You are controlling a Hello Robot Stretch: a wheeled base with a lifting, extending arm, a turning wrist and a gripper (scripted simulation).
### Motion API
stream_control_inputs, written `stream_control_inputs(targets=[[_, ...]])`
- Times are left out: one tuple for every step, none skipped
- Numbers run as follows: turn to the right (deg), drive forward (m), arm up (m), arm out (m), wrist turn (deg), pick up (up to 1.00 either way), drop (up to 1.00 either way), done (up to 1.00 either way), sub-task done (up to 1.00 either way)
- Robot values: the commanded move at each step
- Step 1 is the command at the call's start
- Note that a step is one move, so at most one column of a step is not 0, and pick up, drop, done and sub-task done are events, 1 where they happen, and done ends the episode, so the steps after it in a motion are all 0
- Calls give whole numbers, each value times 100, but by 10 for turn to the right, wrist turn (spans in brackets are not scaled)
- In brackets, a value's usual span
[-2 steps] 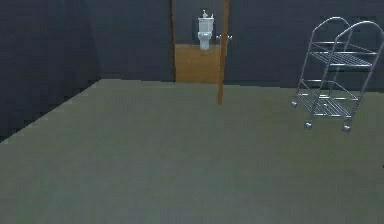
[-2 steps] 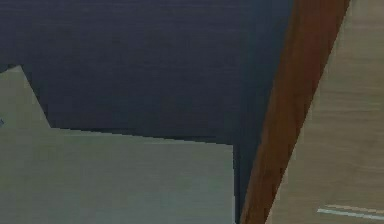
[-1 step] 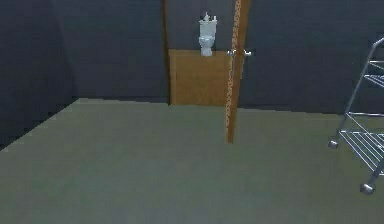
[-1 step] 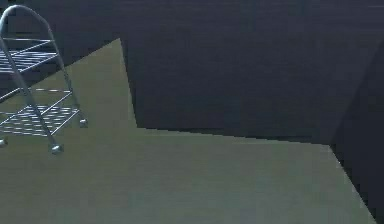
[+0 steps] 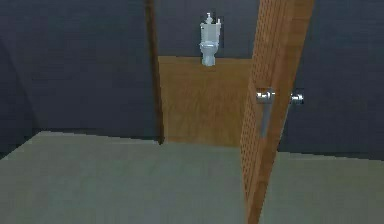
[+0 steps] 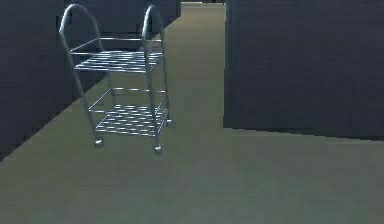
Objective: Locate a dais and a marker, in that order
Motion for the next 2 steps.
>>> stream_control_inputs(targets=[[-30, 0, 0, 0, 0, 0, 0, 0, 0], [0, 95, 0, 0, 0, 0, 0, 0, 0]])
